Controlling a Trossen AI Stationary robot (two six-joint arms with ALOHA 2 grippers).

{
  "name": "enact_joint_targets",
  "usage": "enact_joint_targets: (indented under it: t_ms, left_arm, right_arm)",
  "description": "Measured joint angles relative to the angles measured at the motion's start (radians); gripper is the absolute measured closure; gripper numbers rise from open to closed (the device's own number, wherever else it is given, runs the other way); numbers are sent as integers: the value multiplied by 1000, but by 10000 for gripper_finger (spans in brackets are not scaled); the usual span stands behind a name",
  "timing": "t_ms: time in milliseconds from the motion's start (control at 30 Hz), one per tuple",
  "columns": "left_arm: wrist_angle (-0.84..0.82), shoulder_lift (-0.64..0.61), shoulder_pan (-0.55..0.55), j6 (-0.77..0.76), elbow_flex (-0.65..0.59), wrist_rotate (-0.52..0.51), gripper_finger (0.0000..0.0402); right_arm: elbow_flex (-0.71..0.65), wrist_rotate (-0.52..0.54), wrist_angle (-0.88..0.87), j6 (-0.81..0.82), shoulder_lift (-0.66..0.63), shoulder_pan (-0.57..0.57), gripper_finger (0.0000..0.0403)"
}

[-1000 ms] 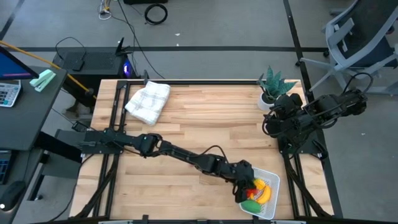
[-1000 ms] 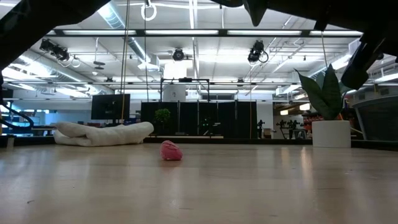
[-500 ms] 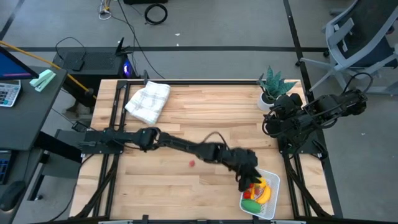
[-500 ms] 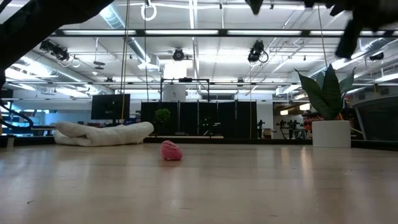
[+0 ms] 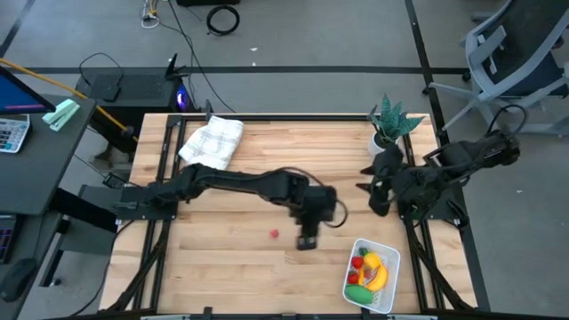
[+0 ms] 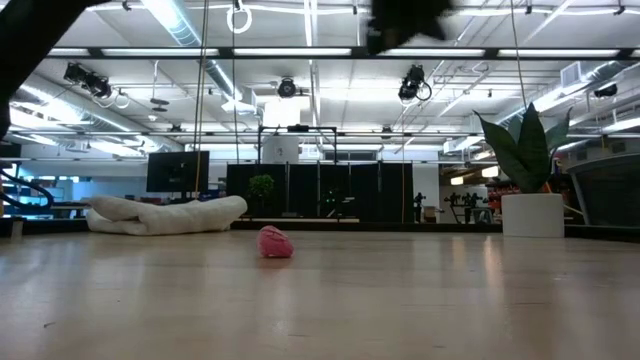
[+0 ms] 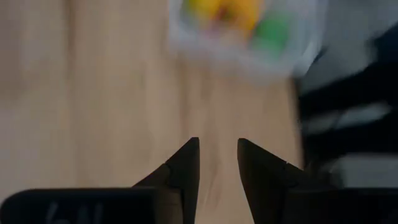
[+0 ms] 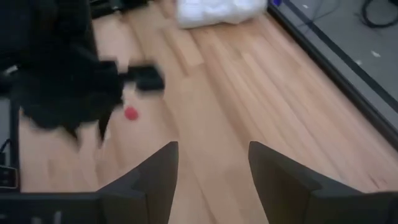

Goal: Pick and placing Produce into tupperware
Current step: Put the pink peach into the white basket

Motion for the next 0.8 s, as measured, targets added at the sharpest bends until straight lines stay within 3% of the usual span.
enact_joint_targets:
  t_ms: [200, 267, 333, 433, 533, 600, 733, 800]
  left_arm:
    - [-536, -114, -74, -65, -1, -266, 295]
    - [-526, -160, -94, -135, -26, -345, 299]
    - [-516, -226, -111, -203, -68, -362, 303]
    - [-542, -292, -122, -365, -66, -420, 310]
    - [-516, -342, -133, -431, -81, -465, 318]
    - [-537, -383, -135, -489, -82, -504, 322]
    - [-542, -460, -137, -556, -122, -542, 331]
    - [-536, -493, -135, -589, -131, -564, 334]
  right_arm:
    - [0, -70, 56, -25, 124, -1, 199]
    - [0, -82, 71, -43, 176, -1, 199]
    - [0, -105, 134, -110, 237, -3, 199]
    - [0, -167, 294, -212, 331, -3, 201]
    - [0, -238, 484, -276, 429, -11, 206]
    - [0, -291, 568, -274, 491, -31, 208]
    - [0, -496, 675, -202, 627, -101, 213]
    - [0, -533, 707, -198, 691, -121, 217]
